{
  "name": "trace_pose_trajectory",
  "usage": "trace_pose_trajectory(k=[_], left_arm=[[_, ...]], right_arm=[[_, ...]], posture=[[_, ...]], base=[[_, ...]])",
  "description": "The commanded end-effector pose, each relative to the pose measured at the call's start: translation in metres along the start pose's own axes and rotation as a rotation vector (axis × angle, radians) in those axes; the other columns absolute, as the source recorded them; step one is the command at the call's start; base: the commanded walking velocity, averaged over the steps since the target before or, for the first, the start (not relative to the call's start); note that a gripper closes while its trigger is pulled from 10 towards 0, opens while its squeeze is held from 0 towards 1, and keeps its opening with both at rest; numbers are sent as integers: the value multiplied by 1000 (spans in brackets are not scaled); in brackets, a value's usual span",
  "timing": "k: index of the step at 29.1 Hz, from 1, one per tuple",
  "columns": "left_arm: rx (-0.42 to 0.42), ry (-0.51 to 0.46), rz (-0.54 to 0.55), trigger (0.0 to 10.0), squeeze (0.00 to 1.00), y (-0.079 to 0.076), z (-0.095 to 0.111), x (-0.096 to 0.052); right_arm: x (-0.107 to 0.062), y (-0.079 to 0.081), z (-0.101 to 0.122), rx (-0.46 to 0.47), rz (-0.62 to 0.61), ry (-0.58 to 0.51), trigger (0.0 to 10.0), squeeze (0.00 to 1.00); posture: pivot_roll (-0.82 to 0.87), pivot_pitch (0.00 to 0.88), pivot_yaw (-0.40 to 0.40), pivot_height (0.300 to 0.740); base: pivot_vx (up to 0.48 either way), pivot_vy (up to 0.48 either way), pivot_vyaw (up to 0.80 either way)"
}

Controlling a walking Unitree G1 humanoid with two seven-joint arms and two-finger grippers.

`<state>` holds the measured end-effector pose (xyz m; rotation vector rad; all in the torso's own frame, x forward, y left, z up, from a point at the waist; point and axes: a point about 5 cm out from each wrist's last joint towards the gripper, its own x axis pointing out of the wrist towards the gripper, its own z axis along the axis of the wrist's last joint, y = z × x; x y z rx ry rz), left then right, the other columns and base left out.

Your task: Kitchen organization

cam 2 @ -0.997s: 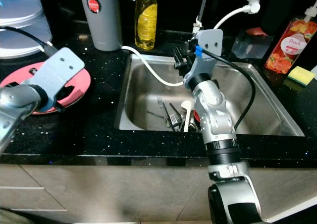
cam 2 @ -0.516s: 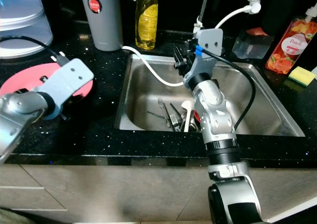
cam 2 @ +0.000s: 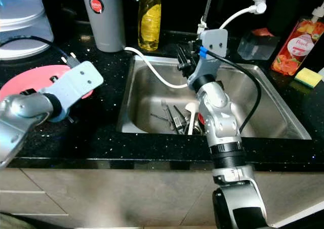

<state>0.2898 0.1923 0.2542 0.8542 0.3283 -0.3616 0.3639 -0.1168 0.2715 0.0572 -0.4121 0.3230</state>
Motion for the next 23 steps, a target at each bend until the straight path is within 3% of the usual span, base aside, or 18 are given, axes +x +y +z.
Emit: trace_pose_trajectory(k=[1, 4, 11, 12, 13, 14, 15, 16, 23], left_arm=[[22, 38, -19, 10000, 0, -4, -6, 0], [8, 97, -3, 10000, 0, -3, -18, 2], [-5, 116, 25, 10000, 0, -2, -23, 4], [4, 120, 47, 7882, 0, 1, -24, 4], [9, 121, 68, 7294, 0, 4, -24, 4], [25, 122, 91, 4941, 0, 7, -23, 3], [45, 124, 111, 667, 0, 9, -23, 3], [61, 123, 122, 0, 0, 11, -23, 2], [84, 73, 177, 0, 0, 18, -15, 0]], right_arm=[[0, -3, 0, -7, -7, 1, 10000, 0], [0, -3, 0, -9, -4, 0, 10000, 0], [0, -4, 1, -13, -3, 2, 10000, 0], [0, -5, 1, -14, -3, 2, 10000, 0], [0, -5, 1, -15, -3, 3, 10000, 0], [0, -5, 1, -15, -3, 3, 10000, 0], [0, -5, 1, -16, -2, 3, 10000, 0], [0, -6, 2, -16, -2, 3, 10000, 0], [1, -6, 2, -19, 0, 3, 10000, 0]], posture=[[336, 0, -87, 740], [334, 0, -87, 740], [328, 0, -93, 740], [326, 0, -94, 740], [326, 0, -94, 740], [326, 0, -95, 740], [325, 0, -96, 740], [325, 0, -96, 740], [320, 0, -98, 740]], base=[[0, 0, 0], [0, 0, 0], [0, 0, 0], [0, 0, 0], [0, 0, 0], [0, 0, 0], [0, 0, 0], [0, 0, 0], [0, 0, 0]])
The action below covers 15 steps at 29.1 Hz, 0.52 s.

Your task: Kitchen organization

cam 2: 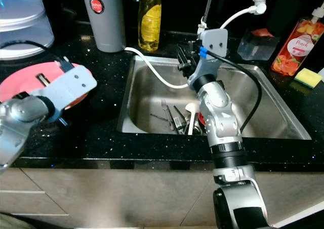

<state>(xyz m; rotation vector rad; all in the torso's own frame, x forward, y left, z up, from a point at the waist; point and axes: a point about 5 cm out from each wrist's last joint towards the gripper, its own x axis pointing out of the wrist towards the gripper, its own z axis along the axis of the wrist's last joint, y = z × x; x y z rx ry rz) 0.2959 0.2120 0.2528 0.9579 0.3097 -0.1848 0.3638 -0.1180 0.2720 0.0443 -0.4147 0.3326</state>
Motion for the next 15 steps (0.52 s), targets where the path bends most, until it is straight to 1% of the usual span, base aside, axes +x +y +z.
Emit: trace_pose_trajectory(k=[1, 3, 4, 5, 7, 8, 9, 10, 12, 14, 15], left_arm=[[15, -1, 7, 0, 0, 5, 0, -2], [16, -44, 75, 0, 0, 19, 9, -2], [24, -57, 95, 0, 0, 23, 11, -2], [24, -57, 95, 0, 0, 23, 11, -2], [53, -97, 148, 0, 0, 34, 20, -2], [78, -124, 197, 1137, 0, 41, 26, -3], [131, -189, 292, 10000, 0, 51, 37, -6], [147, -211, 322, 10000, 0, 54, 41, -7], [177, -271, 354, 10000, 0, 54, 49, -9], [208, -314, 346, 10000, 0, 51, 53, -10], [215, -321, 342, 10000, 0, 50, 54, -11]], right_arm=[[1, -5, 2, -8, -12, 4, 10000, 0], [2, -6, 1, -7, -13, 7, 10000, 0], [2, -6, 1, -7, -13, 8, 10000, 0], [2, -6, 1, -7, -13, 8, 10000, 0], [3, -4, 1, -7, -8, 9, 10000, 0], [3, -3, 1, -6, -4, 8, 10000, 0], [4, -2, 2, -4, -1, 4, 10000, 0], [4, -2, 2, -3, -1, 3, 10000, 0], [4, -2, 2, -3, -4, 1, 10000, 0], [4, -3, 3, -3, -6, 0, 10000, 0], [4, -3, 3, -3, -6, 0, 10000, 0]], posture=[[320, 0, -98, 740], [325, 0, -110, 740], [326, 0, -112, 740], [326, 0, -112, 740], [326, 0, -112, 740], [326, 0, -112, 740], [326, 0, -112, 740], [326, 0, -112, 740], [322, 0, -107, 740], [319, 0, -105, 740], [319, 0, -105, 740]], base=[[0, 0, 0], [0, 0, 0], [0, 0, 0], [0, 0, 0], [0, 0, 0], [0, 0, 0], [0, 0, 0], [0, 0, 0], [0, 0, 0], [0, 0, 0], [0, 0, 0]])
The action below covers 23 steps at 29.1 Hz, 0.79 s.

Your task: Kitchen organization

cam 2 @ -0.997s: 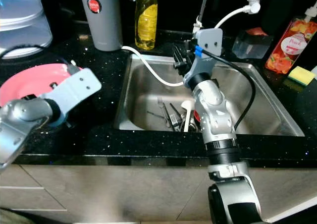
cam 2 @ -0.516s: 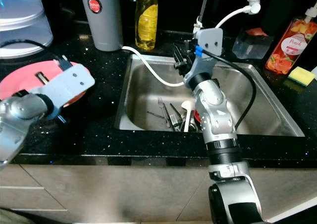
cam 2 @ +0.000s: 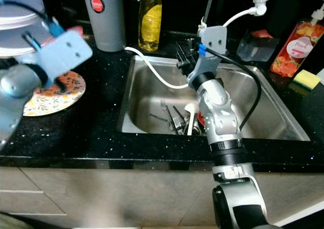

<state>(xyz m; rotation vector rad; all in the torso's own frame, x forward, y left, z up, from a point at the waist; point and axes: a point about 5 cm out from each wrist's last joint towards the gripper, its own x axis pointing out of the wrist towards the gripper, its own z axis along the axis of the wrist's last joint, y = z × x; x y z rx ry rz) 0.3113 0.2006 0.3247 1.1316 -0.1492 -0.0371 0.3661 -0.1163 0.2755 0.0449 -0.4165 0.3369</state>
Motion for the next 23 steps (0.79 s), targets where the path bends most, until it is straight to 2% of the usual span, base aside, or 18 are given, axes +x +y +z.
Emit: trace_pose_trajectory(k=[1, 4, 7, 8, 9, 10, 12, 13, 14, 15, 19, 20, 22, 23], left_arm=[[48, -58, -19, 10000, 0, -5, 7, -2], [65, -136, -19, 10000, 0, -5, 15, -6], [-5, -231, 23, 10000, 0, 7, 27, -7], [-5, -231, 23, 10000, 0, 7, 27, -7], [-8, -260, 32, 10000, 0, 10, 31, -8], [10, -286, 21, 10000, 0, 9, 34, -8], [57, -323, -16, 10000, 0, 1, 38, -7], [57, -323, -16, 10000, 0, 1, 38, -7], [81, -339, -39, 10000, 0, -5, 40, -7], [119, -403, -105, 10000, 0, -20, 49, -8], [143, -505, -184, 10000, 0, -37, 65, -10], [143, -505, -184, 10000, 0, -37, 65, -10], [176, -558, -193, 10000, 0, -40, 73, -10], [176, -558, -193, 10000, 0, -40, 73, -10]], right_arm=[[-1, -4, 1, -3, -10, 1, 10000, 0], [-2, -7, 2, 34, -17, -2, 10000, 0], [-1, -12, 7, 96, -26, -14, 10000, 0], [-1, -12, 7, 96, -26, -14, 10000, 0], [-1, -13, 8, 119, -27, -18, 10000, 0], [0, -12, 9, 187, -6, -17, 10000, 0], [0, -8, 11, 316, 60, -8, 10000, 0], [0, -8, 11, 316, 60, -8, 10000, 0], [-1, -5, 11, 373, 99, -1, 10000, 0], [-4, 6, 13, 475, 215, 30, 10000, 0], [-10, 20, 14, 540, 343, 57, 10000, 0], [-10, 20, 14, 540, 343, 57, 10000, 0], [-15, 26, 20, 642, 427, 48, 10000, 0], [-15, 26, 20, 642, 427, 48, 10000, 0]], posture=[[315, 0, -104, 740], [311, 0, -105, 740], [308, 0, -107, 740], [308, 0, -107, 740], [308, 0, -108, 740], [308, 0, -110, 740], [307, 0, -112, 740], [307, 0, -112, 740], [307, 0, -112, 740], [306, 0, -112, 740], [301, 0, -113, 740], [301, 0, -113, 740], [293, 0, -111, 740], [293, 0, -111, 740]], base=[[0, 0, 0], [0, 0, 0], [0, 0, 0], [0, 0, 0], [0, 0, 0], [0, 0, 0], [0, 0, 0], [0, 0, 0], [0, 0, 0], [0, 0, 0], [0, 0, 0], [0, 0, 0], [0, 0, 0], [0, 0, 0]])
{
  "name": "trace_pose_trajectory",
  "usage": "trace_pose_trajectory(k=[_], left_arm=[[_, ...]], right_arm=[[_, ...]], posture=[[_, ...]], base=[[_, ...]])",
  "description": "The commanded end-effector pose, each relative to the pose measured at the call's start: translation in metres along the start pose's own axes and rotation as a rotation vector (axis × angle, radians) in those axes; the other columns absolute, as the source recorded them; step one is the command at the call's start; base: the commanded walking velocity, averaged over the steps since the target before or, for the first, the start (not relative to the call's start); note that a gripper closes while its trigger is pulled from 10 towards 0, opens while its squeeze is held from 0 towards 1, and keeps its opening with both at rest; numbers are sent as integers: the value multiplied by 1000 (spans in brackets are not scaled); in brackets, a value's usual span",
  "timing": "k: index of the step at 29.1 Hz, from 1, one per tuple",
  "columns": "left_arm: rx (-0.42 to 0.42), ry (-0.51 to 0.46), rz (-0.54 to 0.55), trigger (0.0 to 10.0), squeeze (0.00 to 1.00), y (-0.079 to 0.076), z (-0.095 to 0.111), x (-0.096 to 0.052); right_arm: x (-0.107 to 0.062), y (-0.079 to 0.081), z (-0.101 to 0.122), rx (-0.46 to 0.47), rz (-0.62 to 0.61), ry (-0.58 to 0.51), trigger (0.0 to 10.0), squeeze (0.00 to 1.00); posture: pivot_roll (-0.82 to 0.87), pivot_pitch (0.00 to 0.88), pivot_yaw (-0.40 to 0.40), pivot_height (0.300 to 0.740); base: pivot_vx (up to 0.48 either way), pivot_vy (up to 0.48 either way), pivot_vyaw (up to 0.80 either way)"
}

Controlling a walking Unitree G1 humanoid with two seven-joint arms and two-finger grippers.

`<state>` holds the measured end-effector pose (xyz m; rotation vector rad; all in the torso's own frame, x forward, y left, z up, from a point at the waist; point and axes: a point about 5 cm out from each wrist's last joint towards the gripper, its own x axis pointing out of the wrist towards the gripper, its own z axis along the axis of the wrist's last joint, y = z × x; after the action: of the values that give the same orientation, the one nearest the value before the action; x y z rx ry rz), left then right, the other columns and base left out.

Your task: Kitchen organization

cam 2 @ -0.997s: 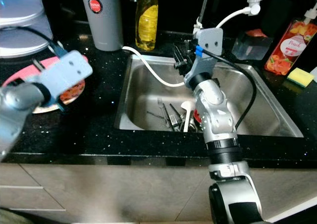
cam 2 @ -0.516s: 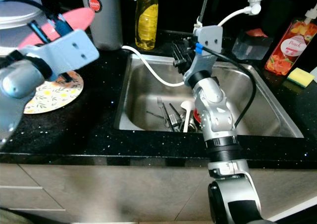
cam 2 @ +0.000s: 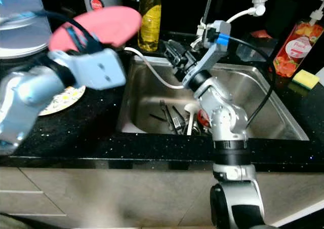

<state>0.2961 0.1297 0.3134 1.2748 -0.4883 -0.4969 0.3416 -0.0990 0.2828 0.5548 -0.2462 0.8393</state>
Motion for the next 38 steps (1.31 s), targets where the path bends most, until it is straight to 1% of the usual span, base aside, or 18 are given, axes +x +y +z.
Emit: trace_pose_trajectory(k=[1, 2, 3, 4, 5, 6, 8, 10, 11, 15, 19, 20, 21, 22, 23, 34, 37, 38], left_arm=[[40, -71, 9, 10000, 0, 3, 13, 5], [63, -90, 13, 10000, 0, 3, 16, 7], [63, -90, 13, 10000, 0, 3, 16, 7], [85, -104, 19, 10000, 0, 3, 19, 9], [108, -125, 22, 10000, 0, 2, 22, 11], [108, -125, 22, 10000, 0, 2, 22, 11], [142, -157, 11, 10000, 0, -1, 27, 14], [148, -183, -17, 10000, 0, -7, 31, 17], [149, -191, -26, 10000, 0, -8, 32, 17], [141, -222, -35, 10000, 0, -10, 36, 19], [136, -249, -46, 10000, 0, -13, 41, 20], [133, -269, -57, 10000, 0, -17, 44, 21], [133, -276, -65, 10000, 0, -20, 45, 21], [133, -276, -65, 10000, 0, -20, 45, 21], [132, -283, -80, 10000, 0, -24, 46, 21], [141, -296, -125, 10000, 0, -33, 47, 21], [98, -254, -144, 10000, 0, -34, 42, 22], [73, -249, -137, 10000, 145, -33, 41, 22]], right_arm=[[-3, 9, 5, 70, 77, -10, 10000, 0], [-3, 11, 6, 147, 95, -23, 10000, 0], [-3, 11, 6, 147, 95, -23, 10000, 0], [-3, 10, 7, 214, 93, -33, 10000, 0], [-3, 6, 5, 281, 68, -26, 10000, 0], [-3, 6, 5, 281, 68, -26, 10000, 0], [-3, -1, 1, 382, 27, -25, 10000, 0], [-3, -4, 3, 443, 19, -45, 10000, 0], [-3, -4, 4, 461, 22, -52, 10000, 0], [-4, -3, 7, 482, 38, -57, 10000, 0], [-4, -1, 8, 488, 43, -50, 10000, 0], [-5, -1, 8, 500, 38, -41, 8941, 0], [-5, -1, 8, 506, 36, -38, 1725, 0], [-5, -1, 8, 506, 36, -38, 1725, 0], [-4, -1, 8, 511, 35, -37, 0, 0], [-5, 3, 12, 524, 75, -49, 0, 0], [-6, 2, 12, 516, 58, -52, 0, 0], [-6, 1, 12, 512, 48, -51, 0, 0]], posture=[[293, 0, -111, 740], [292, 0, -111, 740], [292, 0, -111, 740], [292, 0, -111, 740], [292, 0, -111, 740], [292, 0, -111, 740], [292, 0, -111, 740], [295, 0, -106, 740], [291, 0, -104, 740], [289, 0, -104, 740], [289, 0, -105, 740], [289, 0, -106, 740], [289, 0, -106, 740], [289, 0, -106, 740], [289, 0, -106, 740], [290, 0, -108, 740], [288, 0, -105, 740], [286, 0, -105, 740]], base=[[0, 0, 0], [0, 0, 0], [0, 0, 0], [0, 0, 0], [0, 0, 0], [0, 0, 0], [0, 0, 0], [0, 0, 0], [0, 0, 0], [0, 0, 0], [0, 0, 0], [0, 0, 0], [0, 0, 0], [0, 0, 0], [0, 0, 0], [0, 0, 0], [0, 0, 0], [0, 0, 0]])
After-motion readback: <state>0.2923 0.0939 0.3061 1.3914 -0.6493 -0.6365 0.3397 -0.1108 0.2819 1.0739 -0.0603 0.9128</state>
